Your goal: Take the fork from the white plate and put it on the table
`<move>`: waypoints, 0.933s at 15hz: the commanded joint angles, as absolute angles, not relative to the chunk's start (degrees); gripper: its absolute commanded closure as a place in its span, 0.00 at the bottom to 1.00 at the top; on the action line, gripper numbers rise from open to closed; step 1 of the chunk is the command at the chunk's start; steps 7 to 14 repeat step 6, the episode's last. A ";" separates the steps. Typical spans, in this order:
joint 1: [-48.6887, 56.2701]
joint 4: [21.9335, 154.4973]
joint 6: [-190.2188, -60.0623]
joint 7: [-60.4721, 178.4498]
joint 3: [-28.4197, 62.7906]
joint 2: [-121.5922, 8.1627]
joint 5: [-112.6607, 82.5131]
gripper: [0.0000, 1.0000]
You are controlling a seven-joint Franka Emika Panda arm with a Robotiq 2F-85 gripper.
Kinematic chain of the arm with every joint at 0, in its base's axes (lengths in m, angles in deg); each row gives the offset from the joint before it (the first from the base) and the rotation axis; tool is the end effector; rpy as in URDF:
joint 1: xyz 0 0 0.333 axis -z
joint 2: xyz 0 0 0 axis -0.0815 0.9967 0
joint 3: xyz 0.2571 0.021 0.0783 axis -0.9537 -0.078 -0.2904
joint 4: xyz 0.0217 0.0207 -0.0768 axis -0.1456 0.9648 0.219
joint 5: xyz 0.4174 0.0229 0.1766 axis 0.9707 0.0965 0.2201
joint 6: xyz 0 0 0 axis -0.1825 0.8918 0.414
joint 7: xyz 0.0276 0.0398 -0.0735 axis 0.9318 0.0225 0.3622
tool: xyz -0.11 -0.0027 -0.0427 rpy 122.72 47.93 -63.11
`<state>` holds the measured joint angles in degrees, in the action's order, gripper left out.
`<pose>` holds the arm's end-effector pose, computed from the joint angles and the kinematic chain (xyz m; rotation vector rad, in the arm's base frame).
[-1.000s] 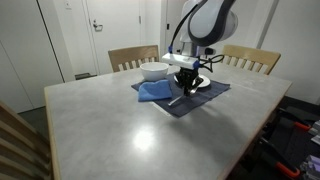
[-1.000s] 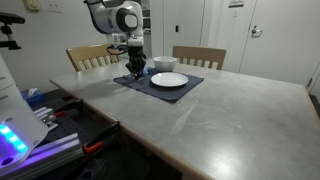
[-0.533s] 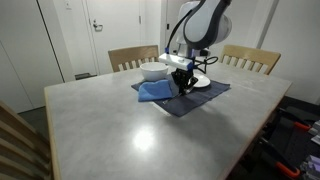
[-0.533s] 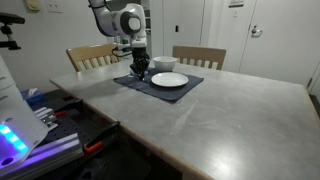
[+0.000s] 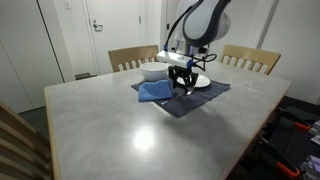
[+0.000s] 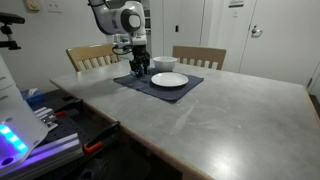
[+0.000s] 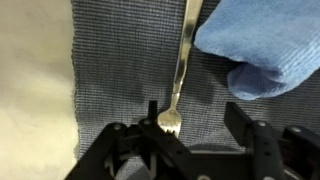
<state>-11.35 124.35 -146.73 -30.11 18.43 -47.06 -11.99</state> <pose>0.5407 0.0972 0.0563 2.3611 -2.0686 0.0749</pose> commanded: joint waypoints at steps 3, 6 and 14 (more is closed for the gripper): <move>-11.04 127.85 -143.64 -28.89 18.71 -53.15 -14.77 0.00; -10.48 128.33 -144.02 -28.33 18.26 -54.38 -15.53 0.00; -10.48 128.33 -144.02 -28.33 18.26 -54.38 -15.53 0.00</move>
